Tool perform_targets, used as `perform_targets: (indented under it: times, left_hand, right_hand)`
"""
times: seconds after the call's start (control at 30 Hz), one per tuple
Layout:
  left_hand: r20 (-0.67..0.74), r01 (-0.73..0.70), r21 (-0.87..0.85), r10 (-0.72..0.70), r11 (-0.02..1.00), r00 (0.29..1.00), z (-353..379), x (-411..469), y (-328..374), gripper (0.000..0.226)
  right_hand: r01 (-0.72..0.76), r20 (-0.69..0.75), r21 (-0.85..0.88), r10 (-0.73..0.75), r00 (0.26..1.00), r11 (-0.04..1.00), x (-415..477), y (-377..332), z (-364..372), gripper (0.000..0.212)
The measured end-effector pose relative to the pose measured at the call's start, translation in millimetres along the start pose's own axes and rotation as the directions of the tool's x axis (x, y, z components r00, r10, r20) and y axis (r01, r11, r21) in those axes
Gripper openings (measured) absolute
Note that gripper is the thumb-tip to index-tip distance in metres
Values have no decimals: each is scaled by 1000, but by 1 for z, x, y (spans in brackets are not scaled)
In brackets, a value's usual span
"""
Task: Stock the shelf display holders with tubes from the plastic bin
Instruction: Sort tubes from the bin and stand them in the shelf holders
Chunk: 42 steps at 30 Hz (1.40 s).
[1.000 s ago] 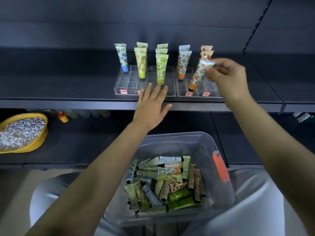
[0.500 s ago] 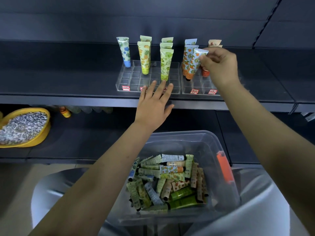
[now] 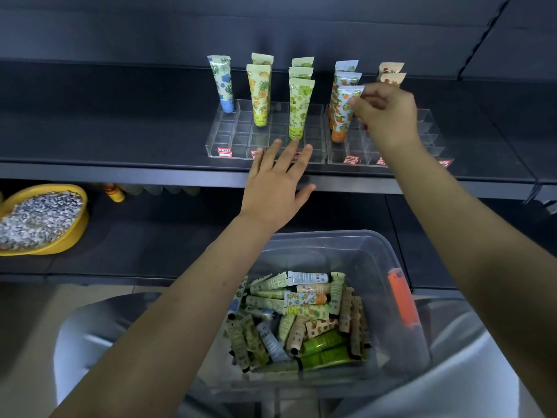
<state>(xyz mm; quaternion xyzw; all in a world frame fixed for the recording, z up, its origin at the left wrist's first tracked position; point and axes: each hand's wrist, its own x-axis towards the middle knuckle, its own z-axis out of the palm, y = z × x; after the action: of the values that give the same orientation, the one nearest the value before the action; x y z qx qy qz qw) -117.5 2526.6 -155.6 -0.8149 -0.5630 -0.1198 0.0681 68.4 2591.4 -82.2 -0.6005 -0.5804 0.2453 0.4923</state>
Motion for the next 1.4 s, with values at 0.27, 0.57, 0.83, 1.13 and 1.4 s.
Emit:
perform_targets:
  times: [0.27, 0.57, 0.83, 1.13, 1.4]
  left_hand:
    - [23, 3, 2, -3, 1000, 1000, -3, 0, 0, 64]
    - [117, 34, -81, -24, 996, 993, -17, 4, 2, 64]
    - [57, 58, -46, -55, 997, 997, -26, -11, 3, 64]
    - [-206, -26, 0, 26, 1000, 978, 14, -105, 8, 40]
    - [131, -33, -32, 37, 999, 991, 75, -197, 0, 45]
  right_hand:
    - [7, -32, -48, -8, 999, 999, -1, -3, 0, 22]
    - [29, -53, -69, -33, 998, 997, -6, -14, -15, 28]
    - [298, 64, -318, -293, 954, 900, -44, -24, -37, 31]
    - [346, 313, -438, -220, 924, 830, -170, 55, -28, 40]
    - [168, 471, -534, 127, 873, 829, -254, 135, -7, 41]
